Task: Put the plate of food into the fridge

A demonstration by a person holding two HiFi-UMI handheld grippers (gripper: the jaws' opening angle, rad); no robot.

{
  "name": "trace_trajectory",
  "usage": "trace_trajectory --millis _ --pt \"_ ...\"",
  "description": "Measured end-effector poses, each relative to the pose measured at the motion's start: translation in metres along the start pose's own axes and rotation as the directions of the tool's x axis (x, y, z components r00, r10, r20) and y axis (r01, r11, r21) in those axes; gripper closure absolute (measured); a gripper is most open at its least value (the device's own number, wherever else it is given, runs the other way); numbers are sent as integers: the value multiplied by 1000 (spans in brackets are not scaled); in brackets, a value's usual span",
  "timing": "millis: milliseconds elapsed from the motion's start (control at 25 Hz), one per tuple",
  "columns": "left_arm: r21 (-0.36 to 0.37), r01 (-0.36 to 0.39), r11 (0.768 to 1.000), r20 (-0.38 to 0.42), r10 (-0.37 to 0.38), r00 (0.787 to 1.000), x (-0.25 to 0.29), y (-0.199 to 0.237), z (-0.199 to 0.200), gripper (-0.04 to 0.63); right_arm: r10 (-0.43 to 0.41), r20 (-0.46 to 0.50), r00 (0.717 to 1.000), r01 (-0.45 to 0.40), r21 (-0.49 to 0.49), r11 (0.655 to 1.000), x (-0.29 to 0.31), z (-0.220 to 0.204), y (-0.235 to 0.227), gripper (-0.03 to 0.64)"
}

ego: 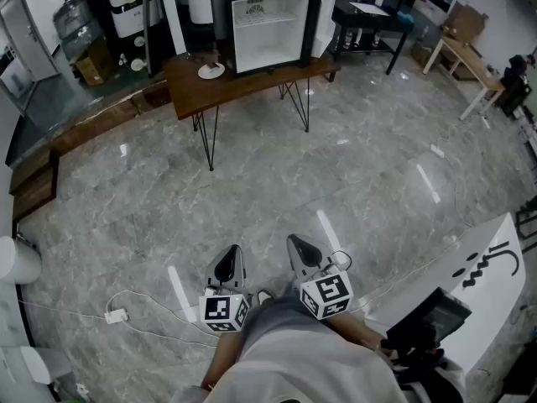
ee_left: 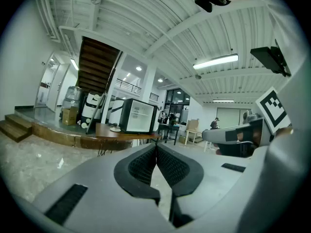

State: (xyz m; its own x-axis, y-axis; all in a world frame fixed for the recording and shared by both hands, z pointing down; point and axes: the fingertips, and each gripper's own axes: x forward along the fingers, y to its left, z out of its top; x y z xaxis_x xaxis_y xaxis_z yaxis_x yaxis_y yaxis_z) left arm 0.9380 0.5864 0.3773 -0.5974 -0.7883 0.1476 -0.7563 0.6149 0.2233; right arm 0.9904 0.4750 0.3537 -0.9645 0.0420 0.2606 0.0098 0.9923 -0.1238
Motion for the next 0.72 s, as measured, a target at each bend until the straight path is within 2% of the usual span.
trace_trajectory --millis 360,720 --pt "-43 11 999 -9 -12 1000 -2 22 -10 577 42 -71 997 -43 -23 999 16 -22 27 600" --pt "-41 7 999 -24 -8 1000 33 41 -6 577 95 -46 994 -94 38 995 56 -14 18 598"
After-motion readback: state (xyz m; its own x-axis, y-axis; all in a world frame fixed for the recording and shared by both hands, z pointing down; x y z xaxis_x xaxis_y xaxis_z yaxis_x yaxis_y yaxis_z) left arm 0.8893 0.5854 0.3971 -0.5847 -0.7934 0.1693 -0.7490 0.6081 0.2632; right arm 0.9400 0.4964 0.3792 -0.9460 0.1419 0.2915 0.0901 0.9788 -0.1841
